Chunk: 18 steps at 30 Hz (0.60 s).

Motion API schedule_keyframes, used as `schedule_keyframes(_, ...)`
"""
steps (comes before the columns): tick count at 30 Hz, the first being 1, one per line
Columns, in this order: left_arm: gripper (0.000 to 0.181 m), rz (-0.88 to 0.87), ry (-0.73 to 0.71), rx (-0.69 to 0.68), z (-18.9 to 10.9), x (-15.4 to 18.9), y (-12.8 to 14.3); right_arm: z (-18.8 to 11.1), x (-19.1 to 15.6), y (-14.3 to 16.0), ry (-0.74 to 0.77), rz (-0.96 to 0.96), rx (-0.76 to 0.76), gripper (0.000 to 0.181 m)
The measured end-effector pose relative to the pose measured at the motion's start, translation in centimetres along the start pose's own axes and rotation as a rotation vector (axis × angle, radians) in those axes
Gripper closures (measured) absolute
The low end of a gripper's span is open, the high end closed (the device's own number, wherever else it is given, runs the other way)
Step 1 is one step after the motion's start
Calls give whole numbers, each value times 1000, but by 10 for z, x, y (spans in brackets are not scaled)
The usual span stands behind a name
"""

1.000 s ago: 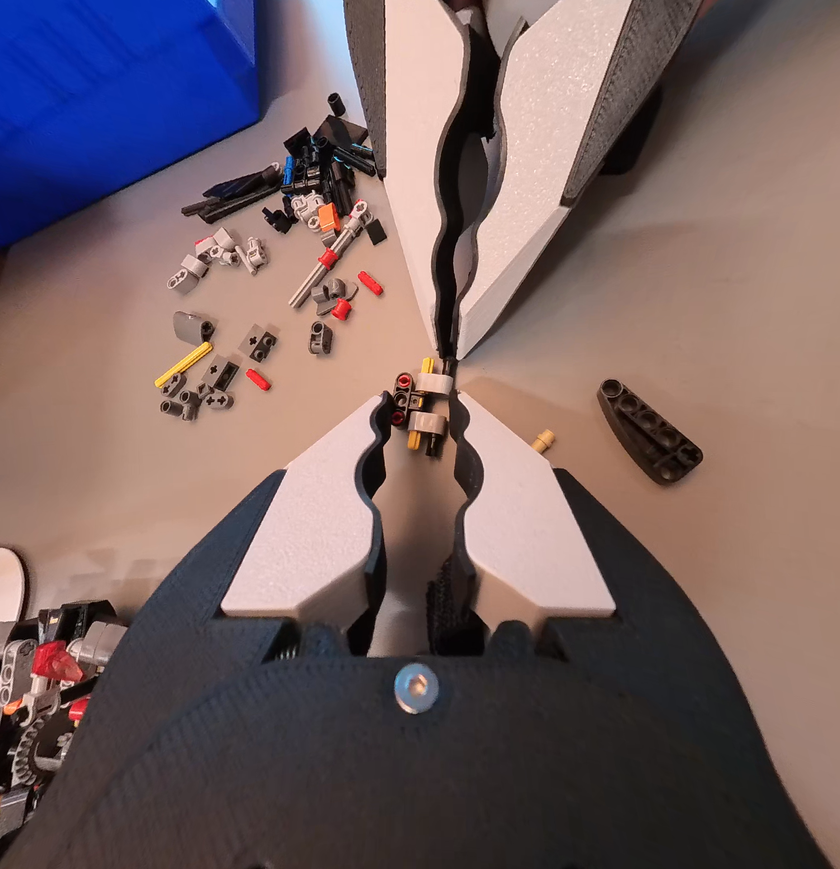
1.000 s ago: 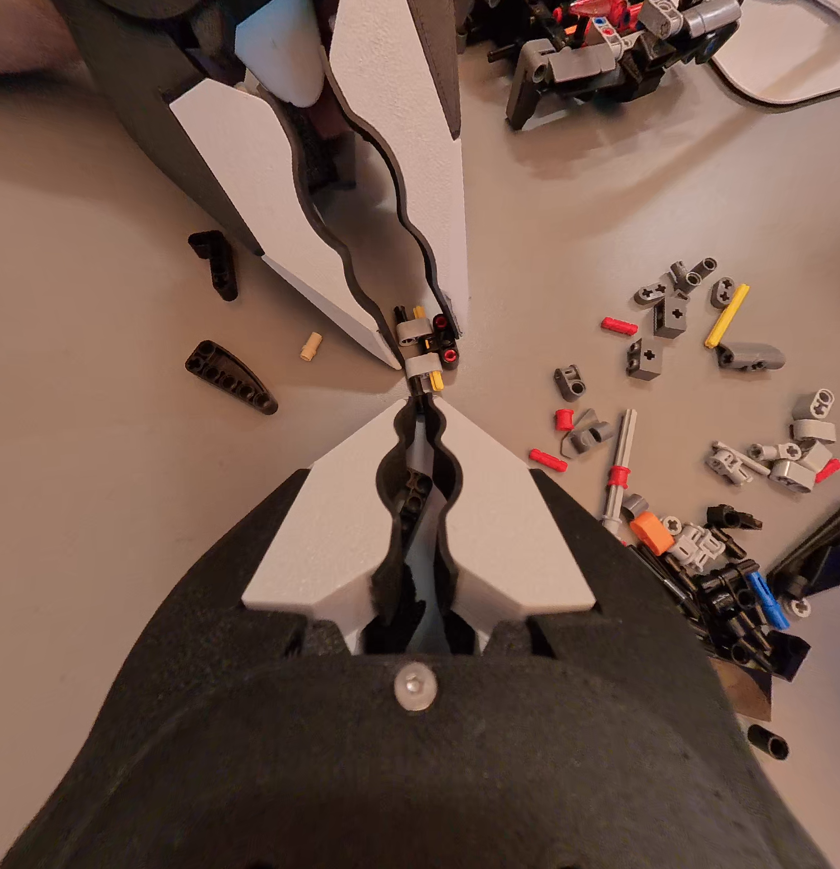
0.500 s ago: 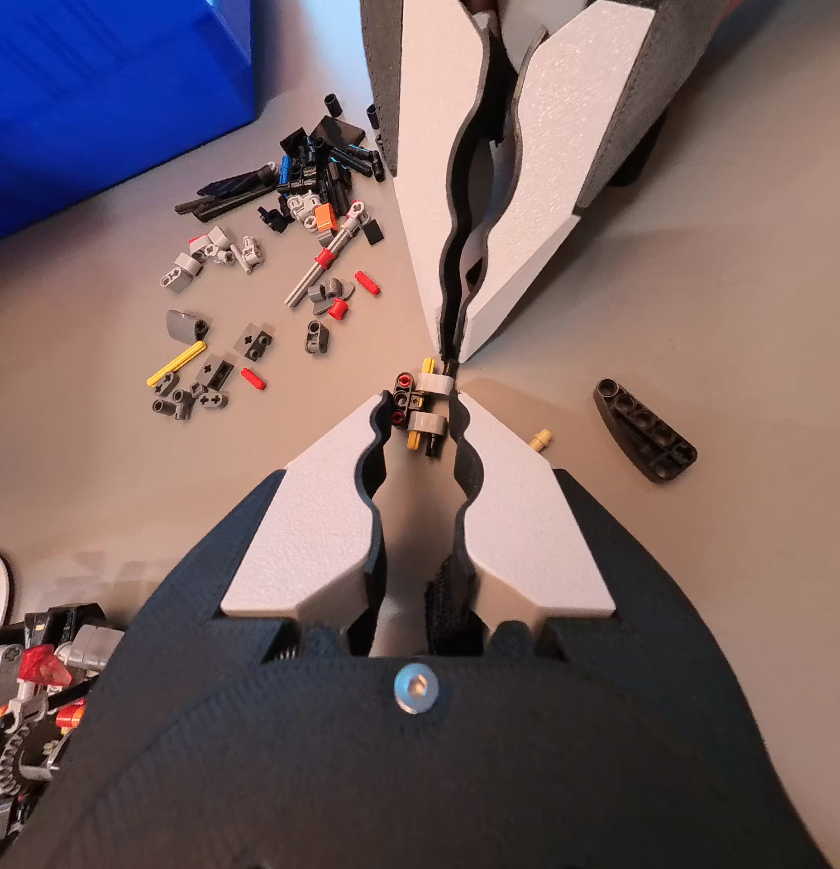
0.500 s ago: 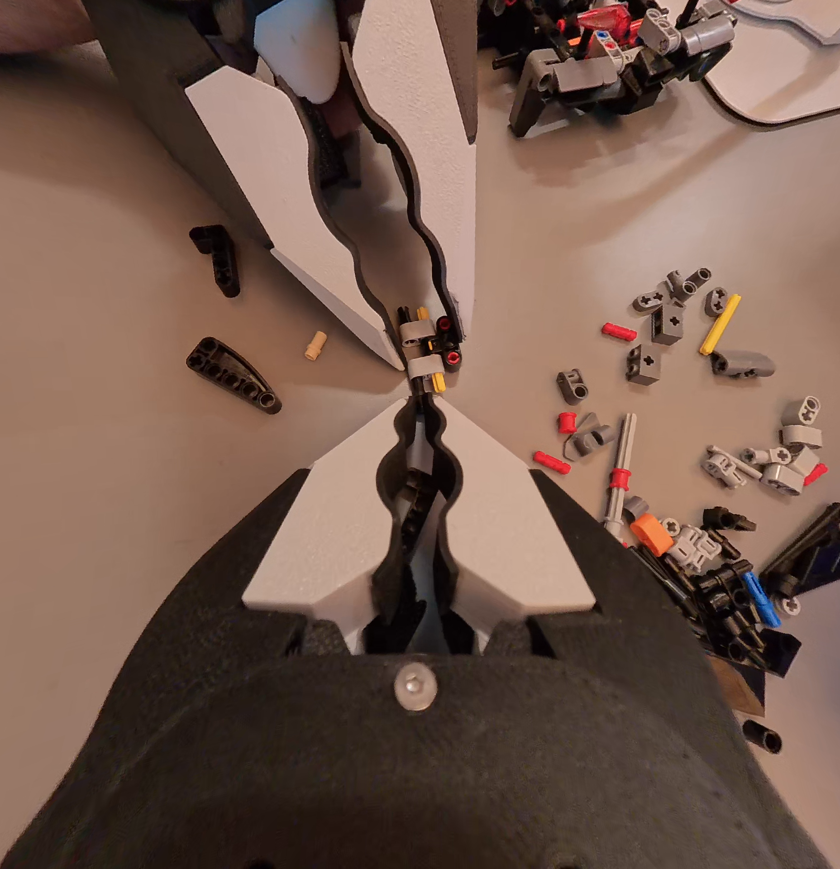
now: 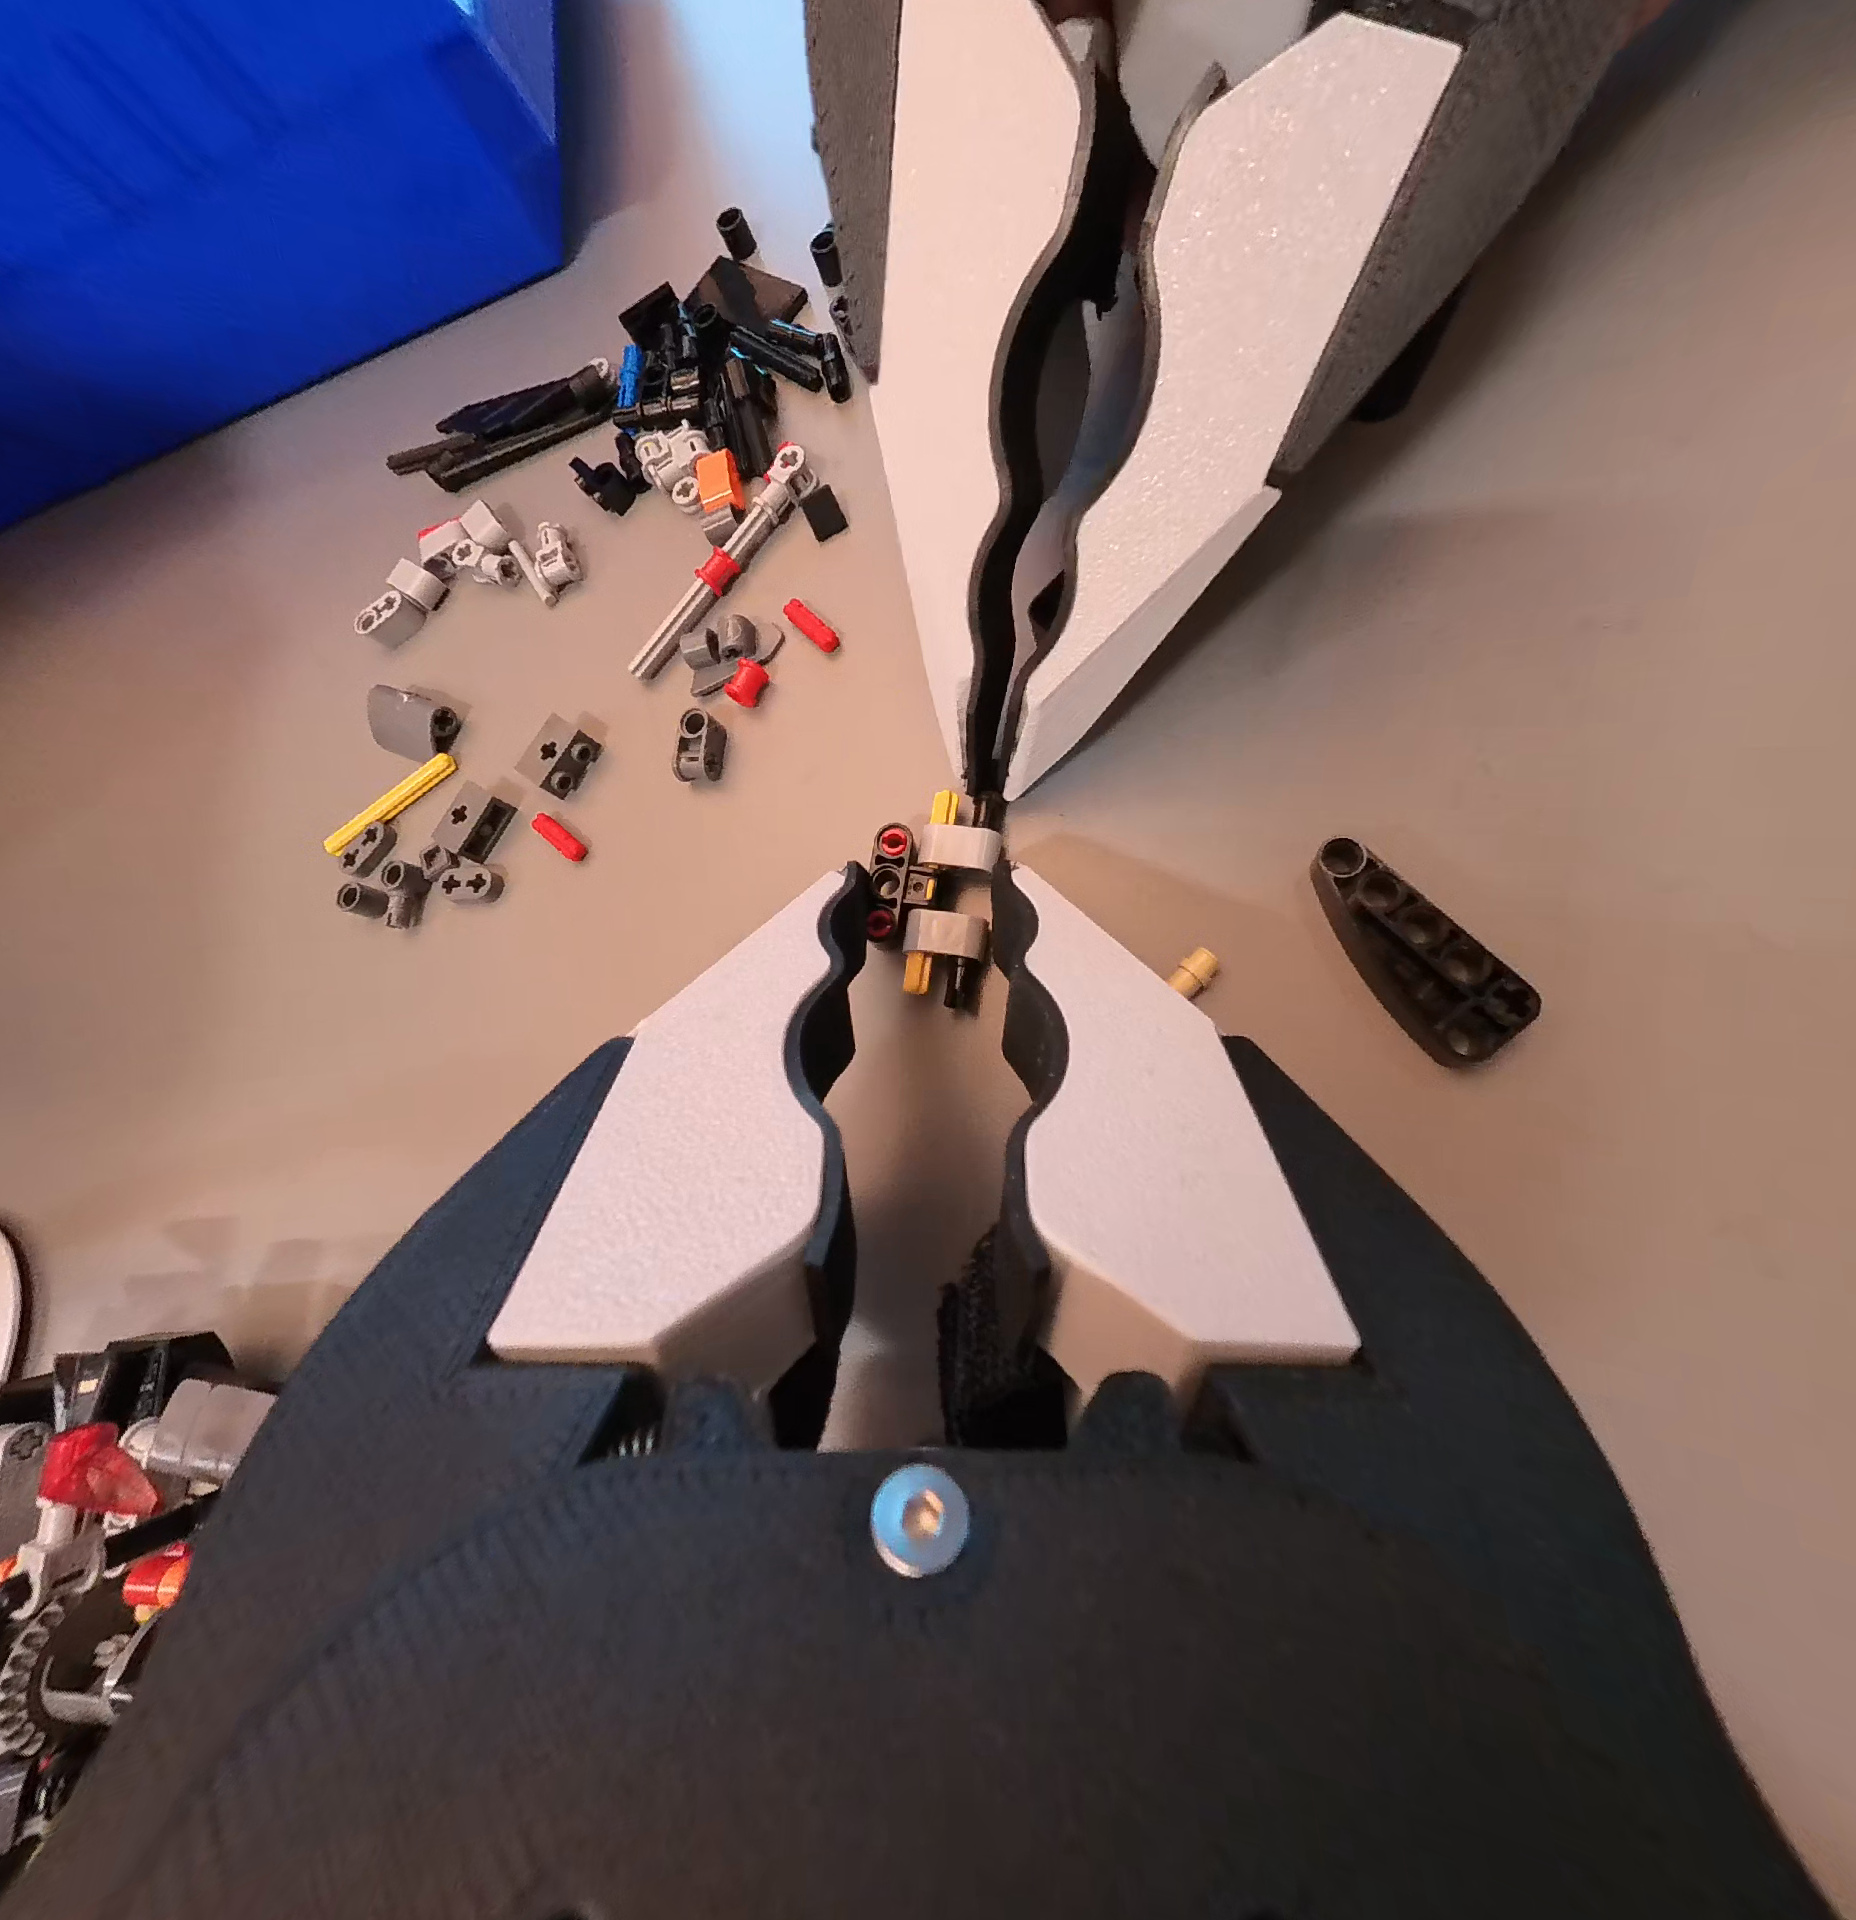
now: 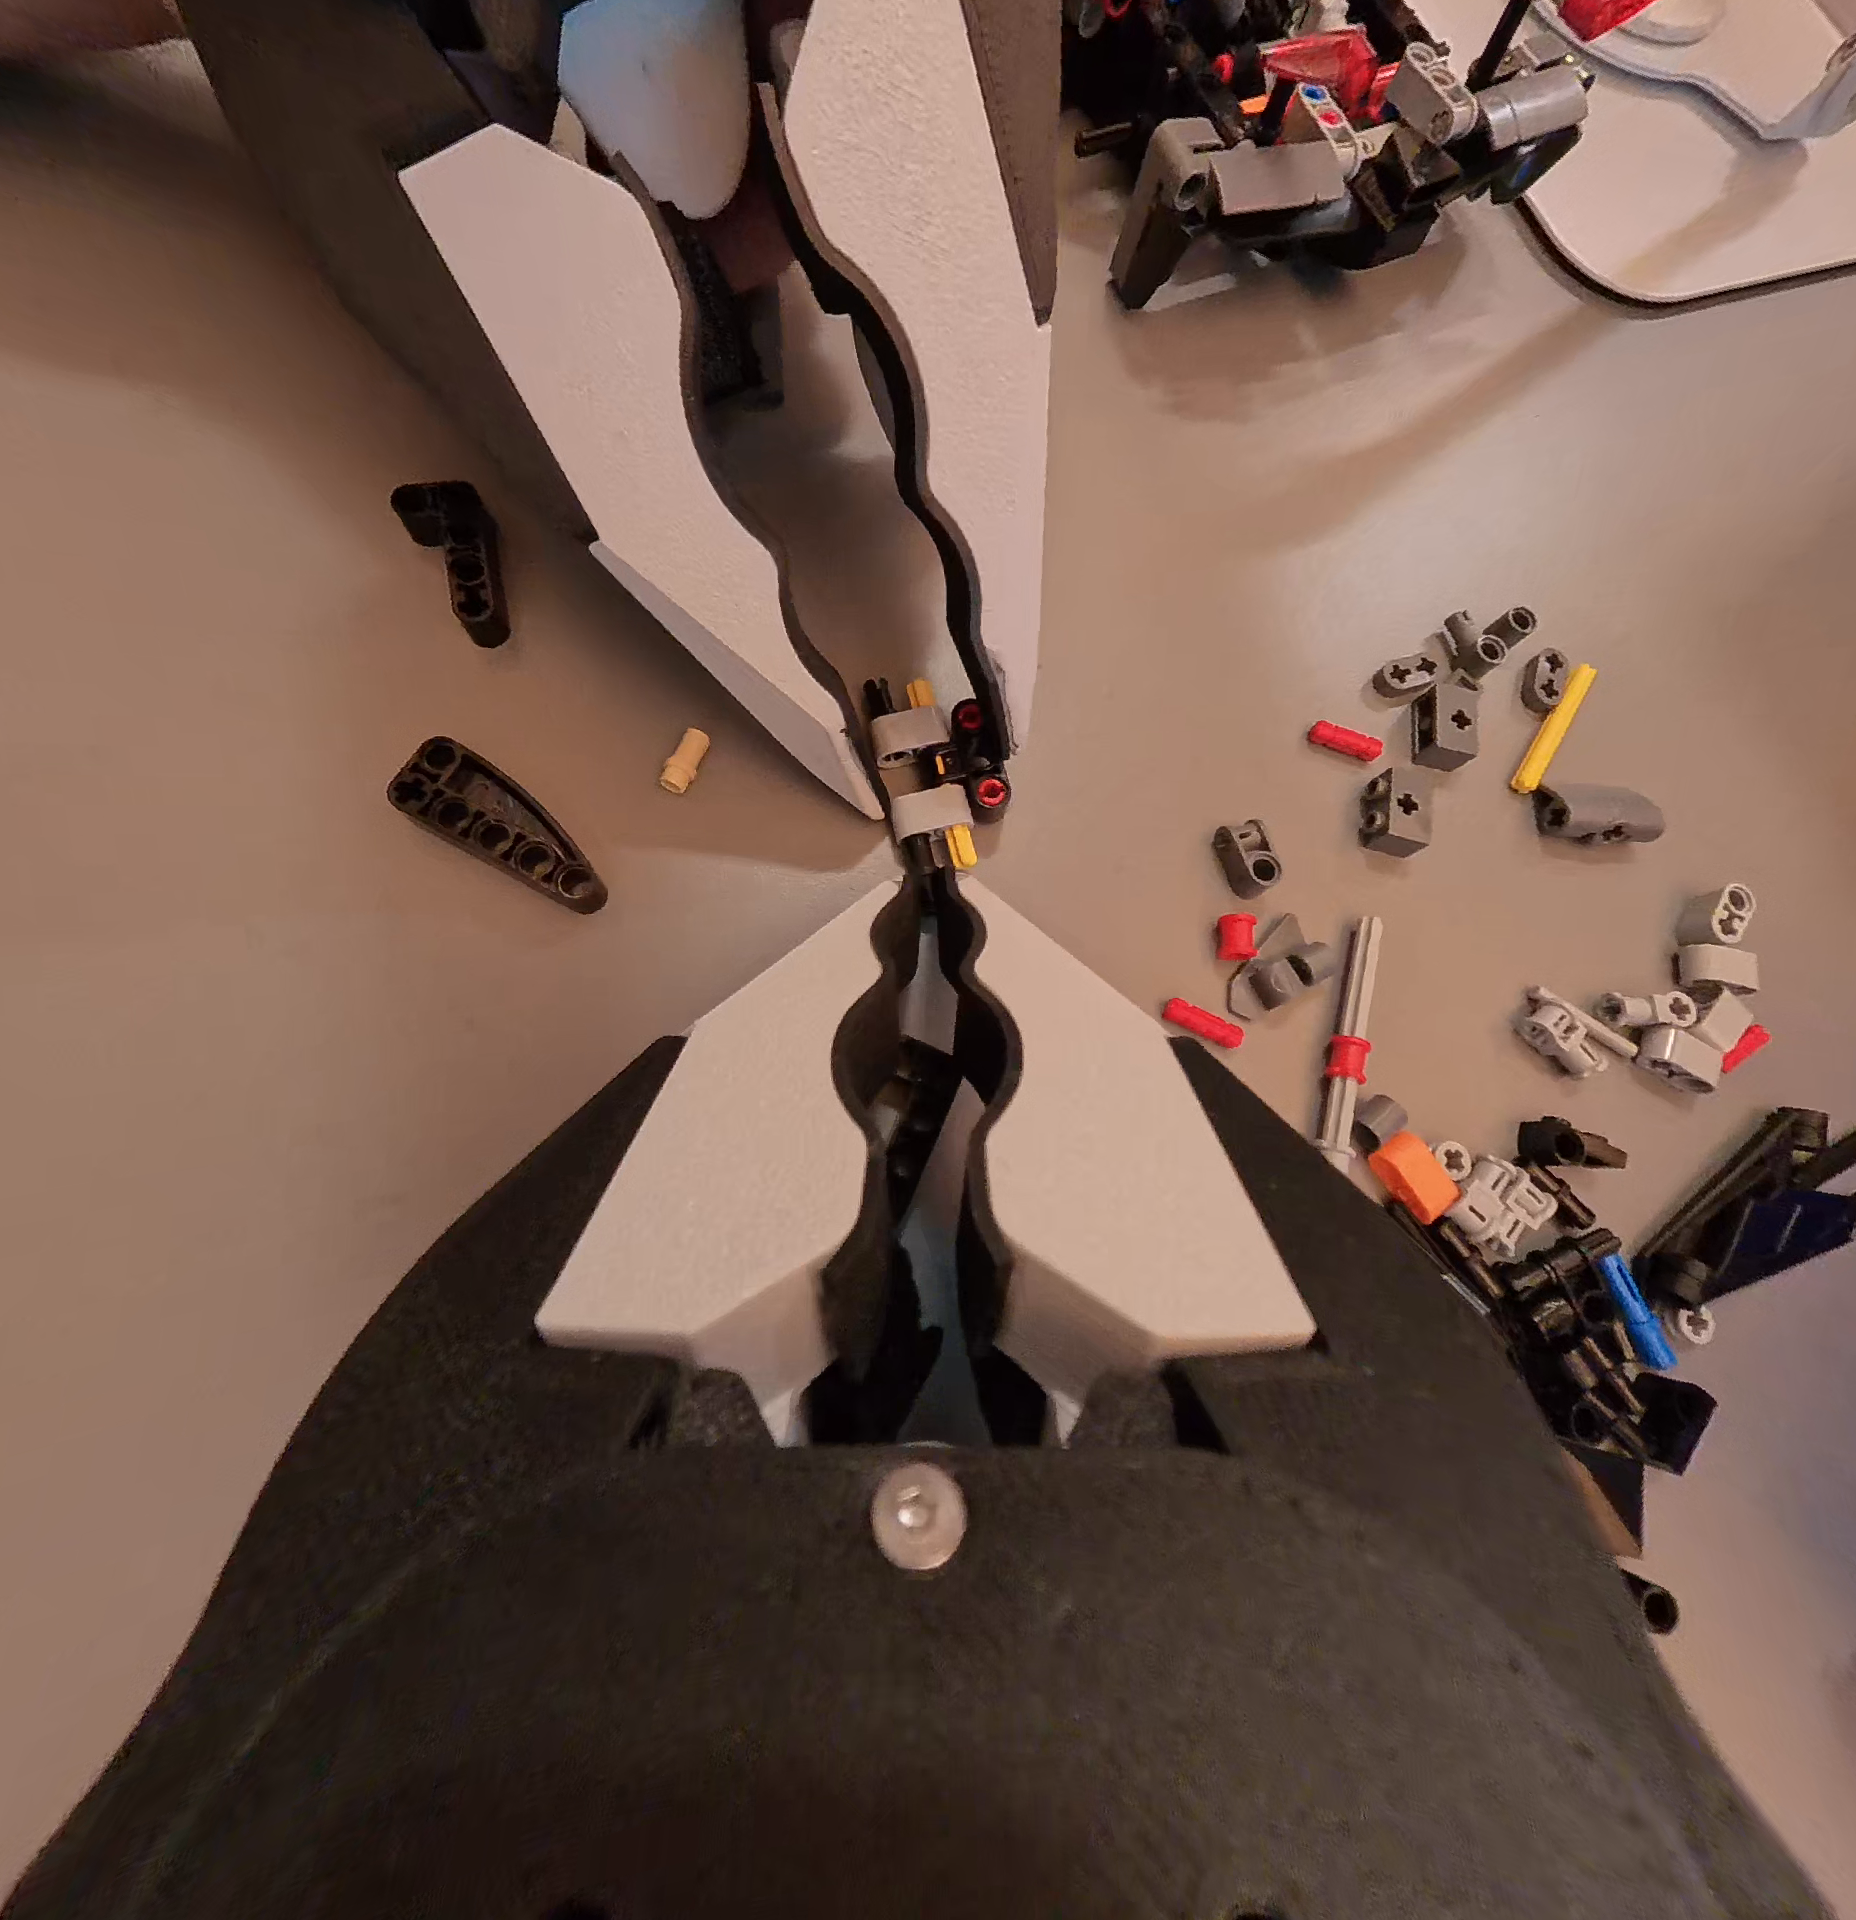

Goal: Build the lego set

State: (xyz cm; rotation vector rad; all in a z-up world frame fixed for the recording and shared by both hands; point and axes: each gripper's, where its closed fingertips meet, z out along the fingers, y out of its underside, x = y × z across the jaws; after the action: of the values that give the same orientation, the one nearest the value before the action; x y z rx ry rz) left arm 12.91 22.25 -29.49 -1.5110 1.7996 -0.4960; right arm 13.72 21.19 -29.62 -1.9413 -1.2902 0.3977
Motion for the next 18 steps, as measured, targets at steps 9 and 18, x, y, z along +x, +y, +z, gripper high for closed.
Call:
schedule_keyframes(9,159,-8,-2,-1,0,-1,0,1,0,-1,67,-43,-33,180)
schedule_keyframes(18,159,-10,-23,-7,1,-4,1,1,4,-1,119,-12,-60,180)
